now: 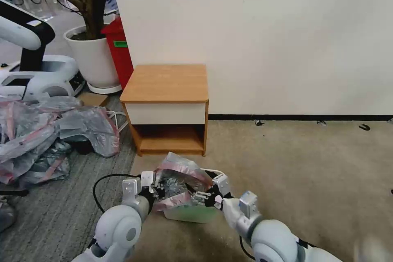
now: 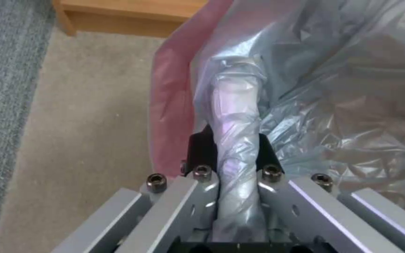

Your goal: Pick up the garbage bag from the table and place it over the trash can.

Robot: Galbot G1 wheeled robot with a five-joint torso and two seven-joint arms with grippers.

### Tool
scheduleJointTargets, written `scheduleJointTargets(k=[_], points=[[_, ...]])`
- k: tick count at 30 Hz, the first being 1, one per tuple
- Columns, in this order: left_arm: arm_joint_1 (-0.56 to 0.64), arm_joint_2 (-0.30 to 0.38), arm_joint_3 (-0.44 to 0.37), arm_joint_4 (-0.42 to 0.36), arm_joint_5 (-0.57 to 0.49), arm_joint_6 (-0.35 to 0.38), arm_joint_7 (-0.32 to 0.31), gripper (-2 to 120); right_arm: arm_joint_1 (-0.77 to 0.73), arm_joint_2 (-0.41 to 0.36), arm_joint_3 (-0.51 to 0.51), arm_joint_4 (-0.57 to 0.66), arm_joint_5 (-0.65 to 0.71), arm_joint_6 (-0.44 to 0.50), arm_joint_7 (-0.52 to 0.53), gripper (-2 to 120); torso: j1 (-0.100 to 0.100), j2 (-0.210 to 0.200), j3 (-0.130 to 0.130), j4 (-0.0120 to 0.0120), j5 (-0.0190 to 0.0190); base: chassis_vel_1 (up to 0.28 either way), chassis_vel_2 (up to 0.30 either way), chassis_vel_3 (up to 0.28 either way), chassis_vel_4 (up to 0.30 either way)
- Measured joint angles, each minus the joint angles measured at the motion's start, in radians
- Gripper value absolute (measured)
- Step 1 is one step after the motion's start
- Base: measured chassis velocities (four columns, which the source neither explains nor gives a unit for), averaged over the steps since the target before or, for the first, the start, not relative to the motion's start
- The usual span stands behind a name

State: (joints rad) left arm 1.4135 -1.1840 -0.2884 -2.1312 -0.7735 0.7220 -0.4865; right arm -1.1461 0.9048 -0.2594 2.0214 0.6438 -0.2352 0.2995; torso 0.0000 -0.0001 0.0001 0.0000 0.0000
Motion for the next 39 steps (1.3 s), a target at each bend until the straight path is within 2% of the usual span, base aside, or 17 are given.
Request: scheduleJointTargets(k=[13, 20, 28, 30, 31, 34, 35, 39], points=[[0.015, -0.011, 0.009, -0.028, 0.025, -0.004, 0.020, 4, 0.007, -0.002, -0.002, -0.026, 0.011, -0.004, 0.027, 86, 0.000, 0.000, 0.000, 0.0000, 0.0000, 0.000, 0.000, 0.000, 0.000], [0.027, -0.012, 0.010, -0.044, 0.031, -0.005, 0.027, 4, 0.016, 0.001, -0.009, -0.038, 0.016, -0.007, 0.045, 80, 0.000, 0.000, 0.000, 0.0000, 0.0000, 0.000, 0.000, 0.000, 0.000], [0.033, -0.011, 0.007, -0.043, 0.037, -0.006, 0.029, 4, 0.018, -0.003, -0.010, -0.030, 0.019, -0.003, 0.048, 60, 0.000, 0.000, 0.000, 0.0000, 0.0000, 0.000, 0.000, 0.000, 0.000], [0.033, -0.013, 0.008, -0.040, 0.039, -0.006, 0.029, 4, 0.026, -0.007, -0.015, -0.029, 0.022, -0.002, 0.048, 47, 0.000, 0.000, 0.000, -0.0001, 0.0000, 0.000, 0.000, 0.000, 0.000], [0.033, -0.013, 0.008, -0.040, 0.039, -0.006, 0.029, 4, 0.026, -0.007, -0.015, -0.029, 0.022, -0.002, 0.048, 47, 0.000, 0.000, 0.000, -0.0001, 0.0000, 0.000, 0.000, 0.000, 0.000], [0.033, -0.018, 0.011, -0.040, 0.039, -0.006, 0.030, 4, 0.040, -0.007, -0.028, -0.037, 0.023, -0.001, 0.049, 32, 0.000, 0.000, 0.000, -0.0001, 0.0000, 0.000, 0.000, 0.000, 0.000], [0.033, -0.018, 0.011, -0.040, 0.039, -0.006, 0.030, 4, 0.040, -0.007, -0.028, -0.037, 0.023, -0.001, 0.049, 32, 0.000, 0.000, 0.000, -0.0001, 0.0000, 0.000, 0.000, 0.000, 0.000], [0.038, -0.021, 0.010, -0.044, 0.039, -0.006, 0.030, 4, 0.043, -0.005, -0.035, -0.041, 0.021, 0.004, 0.054, 14, 0.000, 0.000, 0.000, 0.0001, 0.0000, 0.000, 0.000, 0.000, 0.000]])
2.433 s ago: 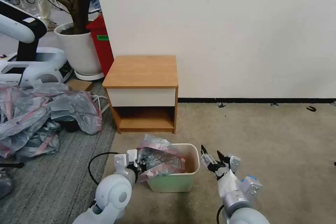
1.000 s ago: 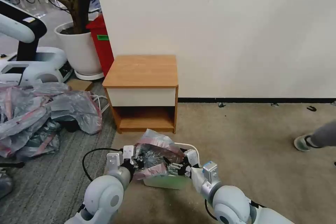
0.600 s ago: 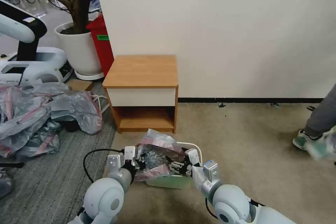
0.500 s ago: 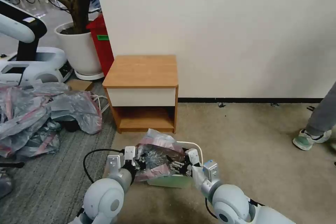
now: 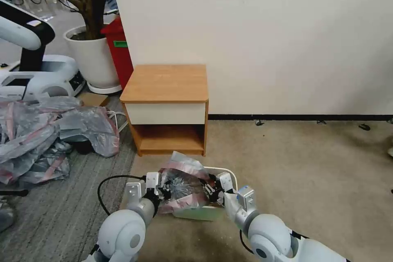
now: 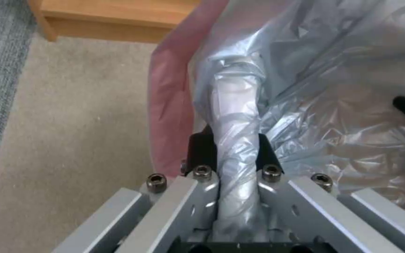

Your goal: Pick up the garbage bag from the table and place it over the trash can.

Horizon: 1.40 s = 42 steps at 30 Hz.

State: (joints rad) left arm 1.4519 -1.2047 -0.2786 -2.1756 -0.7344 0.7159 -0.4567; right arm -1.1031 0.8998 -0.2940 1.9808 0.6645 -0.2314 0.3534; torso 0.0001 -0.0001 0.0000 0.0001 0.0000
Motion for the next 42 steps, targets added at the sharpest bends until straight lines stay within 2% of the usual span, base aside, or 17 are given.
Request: scheduleJointTargets(k=[1, 4, 5, 11, 18, 22, 23, 26, 32, 35, 42], points=[[0.000, 0.000, 0.000, 0.000, 0.000, 0.000, 0.000, 4, 0.000, 0.000, 0.000, 0.000, 0.000, 0.000, 0.000, 14, 0.000, 0.000, 0.000, 0.0000, 0.0000, 0.000, 0.000, 0.000, 0.000], [0.004, 0.002, -0.003, 0.001, 0.003, 0.000, 0.000, 4, -0.014, -0.005, 0.011, 0.021, -0.004, 0.008, 0.001, 1, 0.000, 0.000, 0.000, 0.0000, 0.0000, 0.000, 0.000, 0.000, 0.000], [0.005, 0.002, -0.003, 0.003, 0.004, -0.001, 0.000, 4, -0.018, -0.008, 0.014, 0.029, -0.005, 0.012, 0.001, 0, 0.000, 0.000, 0.000, 0.0000, 0.0000, 0.000, 0.000, 0.000, 0.000], [0.009, 0.001, -0.002, 0.015, 0.015, -0.009, 0.000, 4, -0.039, -0.024, 0.031, 0.062, -0.011, 0.016, 0.000, 0, 0.000, 0.000, 0.000, -0.0001, 0.0000, 0.000, 0.000, 0.000, 0.000], [0.017, 0.002, 0.004, 0.035, 0.068, -0.022, 0.022, 4, -0.053, -0.066, 0.072, 0.158, 0.005, 0.005, -0.004, 0, 0.000, 0.000, 0.000, -0.0002, -0.0001, 0.000, 0.000, 0.000, 0.000], [0.040, 0.003, 0.006, 0.033, 0.153, -0.034, 0.085, 4, 0.000, -0.092, 0.078, 0.167, 0.056, -0.010, -0.004, 0, 0.000, 0.000, 0.000, 0.0000, 0.0000, 0.000, 0.000, 0.000, 0.000], [0.040, 0.003, 0.006, 0.033, 0.153, -0.034, 0.085, 4, 0.000, -0.092, 0.078, 0.167, 0.056, -0.010, -0.004, 0, 0.000, 0.000, 0.000, 0.0000, 0.0000, 0.000, 0.000, 0.000, 0.000], [0.067, 0.004, -0.010, 0.025, 0.220, -0.058, 0.153, 4, 0.035, -0.107, 0.076, 0.147, 0.098, -0.016, -0.003, 0, 0.000, 0.000, 0.000, -0.0001, 0.0001, 0.000, 0.000, 0.000, 0.000], [0.091, 0.011, -0.034, 0.011, 0.256, -0.083, 0.220, 4, 0.077, -0.124, 0.074, 0.112, 0.139, -0.036, 0.001, 0, 0.000, 0.000, 0.000, 0.0000, 0.0001, 0.000, 0.000, 0.000, 0.000], [0.116, 0.016, -0.064, -0.006, 0.290, -0.114, 0.288, 4, 0.130, -0.141, 0.069, 0.059, 0.157, -0.054, 0.003, 0, 0.000, 0.000, 0.000, -0.0001, 0.0001, 0.000, 0.000, 0.000, 0.000], [0.130, 0.017, -0.088, -0.010, 0.308, -0.146, 0.322, 4, 0.140, -0.155, 0.072, 0.048, 0.169, -0.090, 0.021, 0, 0.000, 0.000, 0.000, -0.0001, 0.0000, 0.000, 0.000, 0.000, 0.000]])
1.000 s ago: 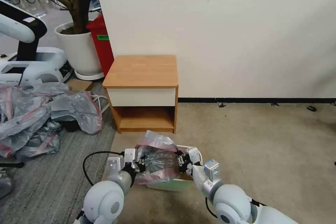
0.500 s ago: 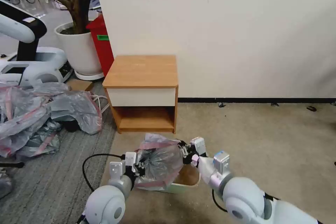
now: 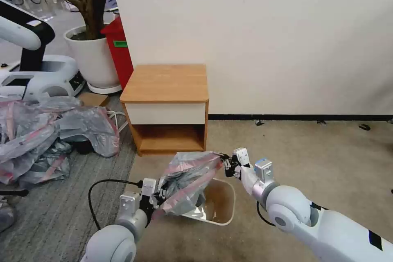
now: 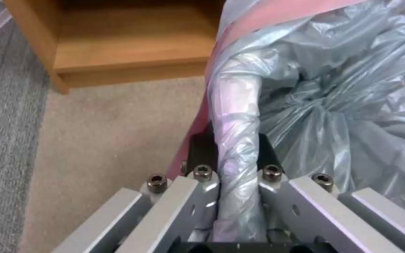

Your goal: Pick up the garbage bag from the table and place it over the trash can.

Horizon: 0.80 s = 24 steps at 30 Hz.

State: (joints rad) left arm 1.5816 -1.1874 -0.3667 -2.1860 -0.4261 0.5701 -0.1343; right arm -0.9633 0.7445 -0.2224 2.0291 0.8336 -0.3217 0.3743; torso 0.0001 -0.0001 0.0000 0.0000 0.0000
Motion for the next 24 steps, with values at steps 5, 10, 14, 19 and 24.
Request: scheduleJointTargets(k=[5, 10, 14, 19, 24], points=[[0.003, 0.001, -0.010, 0.000, 0.000, -0.024, 0.028, 4, -0.007, -0.012, 0.012, 0.001, 0.001, -0.064, 0.003, 0, 0.000, 0.000, 0.000, -0.0001, 0.0000, 0.000, 0.000, 0.000, 0.000], [0.010, -0.002, -0.017, 0.004, 0.009, -0.069, 0.086, 4, -0.006, -0.024, 0.026, -0.009, 0.009, -0.112, 0.004, 0, 0.000, 0.000, 0.000, -0.0001, 0.0000, 0.000, 0.000, 0.000, 0.000], [0.013, -0.008, -0.024, 0.006, 0.022, -0.096, 0.113, 4, -0.009, -0.034, 0.037, -0.005, 0.017, -0.123, 0.004, 0, 0.000, 0.000, 0.000, 0.0000, 0.0000, 0.000, 0.000, 0.000, 0.000], [0.014, -0.016, -0.031, 0.009, 0.023, -0.125, 0.130, 4, -0.023, -0.039, 0.046, 0.007, 0.028, -0.136, 0.005, 8, 0.000, 0.000, 0.000, 0.0000, 0.0000, 0.000, 0.000, 0.000, 0.000], [0.013, -0.028, -0.040, 0.009, 0.022, -0.144, 0.130, 4, -0.054, -0.044, 0.069, 0.013, 0.037, -0.149, 0.004, 19, 0.000, 0.000, 0.000, 0.0000, 0.0000, 0.000, 0.000, 0.000, 0.000]])
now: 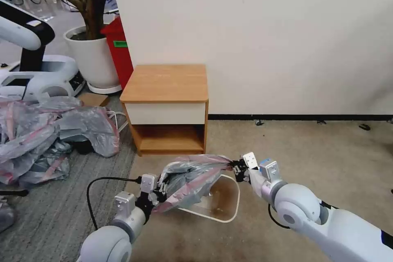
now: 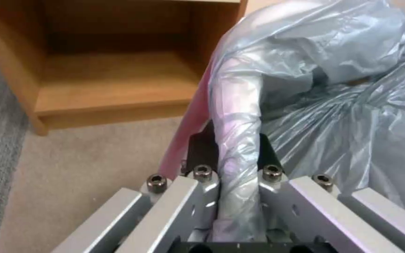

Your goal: Pick up the garbage bag from the table and place it over the trash can.

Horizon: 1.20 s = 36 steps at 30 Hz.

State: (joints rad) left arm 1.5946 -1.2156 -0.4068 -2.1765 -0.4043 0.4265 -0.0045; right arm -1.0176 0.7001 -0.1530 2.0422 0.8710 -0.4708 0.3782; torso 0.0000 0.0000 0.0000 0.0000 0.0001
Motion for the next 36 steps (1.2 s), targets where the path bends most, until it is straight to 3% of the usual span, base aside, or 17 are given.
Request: scheduleJointTargets(k=[9, 20, 31, 35, 36], points=[[-0.001, -0.020, -0.011, -0.006, -0.006, -0.023, 0.001, 4, -0.046, -0.018, 0.045, -0.001, 0.001, -0.006, -0.013, 25, 0.000, 0.000, 0.000, 0.0000, 0.0000, 0.000, 0.000, 0.000, 0.000], [0.005, -0.030, -0.028, -0.015, -0.006, -0.035, 0.006, 4, -0.090, -0.076, 0.112, 0.011, -0.005, 0.004, -0.038, 7, 0.000, 0.000, 0.000, 0.0000, -0.0001, 0.000, 0.000, 0.000, 0.000], [-0.012, -0.033, -0.053, -0.030, -0.066, -0.033, -0.010, 4, -0.153, -0.085, 0.152, 0.041, -0.027, 0.028, -0.049, 7, 0.000, 0.000, 0.000, 0.0001, 0.0000, 0.000, 0.000, 0.000, 0.000], [-0.013, -0.035, -0.061, -0.030, -0.066, -0.033, -0.032, 4, -0.182, -0.087, 0.164, 0.056, -0.042, 0.048, -0.054, 25, 0.000, 0.000, 0.000, 0.0000, 0.0000, 0.000, 0.000, 0.000, 0.000], [-0.013, -0.035, -0.061, -0.030, -0.066, -0.033, -0.032, 4, -0.182, -0.087, 0.164, 0.056, -0.042, 0.048, -0.054, 25, 0.000, 0.000, 0.000, 0.0000, 0.0000, 0.000, 0.000, 0.000, 0.000]])
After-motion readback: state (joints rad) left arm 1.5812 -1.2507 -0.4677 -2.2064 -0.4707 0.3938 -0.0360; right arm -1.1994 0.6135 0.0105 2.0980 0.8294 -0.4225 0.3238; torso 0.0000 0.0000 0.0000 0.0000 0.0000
